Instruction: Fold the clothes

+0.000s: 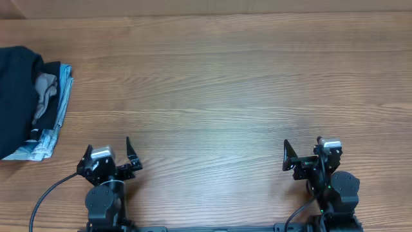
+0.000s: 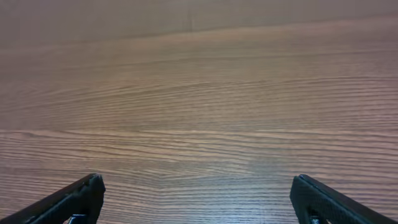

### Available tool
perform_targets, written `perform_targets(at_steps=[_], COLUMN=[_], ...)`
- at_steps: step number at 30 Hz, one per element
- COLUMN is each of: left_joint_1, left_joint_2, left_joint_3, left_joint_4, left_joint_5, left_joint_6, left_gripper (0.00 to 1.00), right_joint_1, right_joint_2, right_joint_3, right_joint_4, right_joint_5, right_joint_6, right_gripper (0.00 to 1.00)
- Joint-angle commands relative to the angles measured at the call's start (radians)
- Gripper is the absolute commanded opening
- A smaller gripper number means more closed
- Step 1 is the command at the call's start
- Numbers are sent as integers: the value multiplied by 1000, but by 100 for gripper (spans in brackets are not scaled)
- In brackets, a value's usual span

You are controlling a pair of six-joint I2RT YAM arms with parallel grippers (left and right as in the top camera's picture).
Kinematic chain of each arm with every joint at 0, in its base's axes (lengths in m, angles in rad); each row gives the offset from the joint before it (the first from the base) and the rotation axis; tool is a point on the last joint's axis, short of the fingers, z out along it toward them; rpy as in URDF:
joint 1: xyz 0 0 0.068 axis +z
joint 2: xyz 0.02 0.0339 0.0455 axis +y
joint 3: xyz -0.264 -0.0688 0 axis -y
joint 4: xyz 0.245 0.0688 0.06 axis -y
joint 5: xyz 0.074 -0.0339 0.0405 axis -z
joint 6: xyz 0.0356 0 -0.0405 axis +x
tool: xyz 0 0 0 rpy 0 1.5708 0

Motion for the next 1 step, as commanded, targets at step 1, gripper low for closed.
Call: perform_targets(at_steps=[1], left_joint_1=[1], left_joint_2=[-11], left_joint_3=[-5], left_joint_4=[5], left_joint_5=[-13], left_joint_6=[-14], left_gripper=[100], right_joint_1=[5], right_joint_2=[-6], right_joint_3=[-6], right_joint_4=[7], right_joint_5=[6], right_joint_6=[-7], right_gripper=[100])
